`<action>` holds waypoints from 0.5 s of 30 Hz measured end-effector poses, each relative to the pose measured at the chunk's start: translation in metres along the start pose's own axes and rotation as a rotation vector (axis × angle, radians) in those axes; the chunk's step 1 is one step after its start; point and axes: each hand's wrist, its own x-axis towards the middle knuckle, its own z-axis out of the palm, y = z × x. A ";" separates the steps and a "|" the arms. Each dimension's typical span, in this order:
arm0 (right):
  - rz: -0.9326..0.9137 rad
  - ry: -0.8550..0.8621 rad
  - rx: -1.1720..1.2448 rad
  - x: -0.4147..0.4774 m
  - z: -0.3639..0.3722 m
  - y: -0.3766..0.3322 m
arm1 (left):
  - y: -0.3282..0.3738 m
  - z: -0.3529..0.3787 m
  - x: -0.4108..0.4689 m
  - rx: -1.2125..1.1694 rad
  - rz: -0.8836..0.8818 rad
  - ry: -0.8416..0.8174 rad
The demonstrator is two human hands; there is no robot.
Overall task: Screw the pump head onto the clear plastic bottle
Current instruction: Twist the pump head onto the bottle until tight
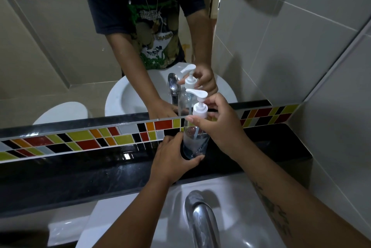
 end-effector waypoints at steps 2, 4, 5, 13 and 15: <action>0.014 -0.055 0.013 -0.001 -0.003 0.002 | 0.001 -0.001 -0.001 -0.002 0.007 0.000; 0.043 -0.125 0.047 -0.004 -0.007 0.003 | 0.000 -0.001 -0.001 -0.002 0.011 0.001; 0.046 -0.149 0.044 -0.006 -0.009 0.002 | 0.000 0.000 0.000 -0.003 0.009 0.002; 0.020 0.031 -0.028 -0.004 0.001 -0.001 | 0.001 0.000 0.000 -0.003 -0.004 -0.006; 0.003 0.064 -0.050 -0.003 0.003 0.000 | 0.002 -0.001 -0.001 -0.002 -0.008 -0.007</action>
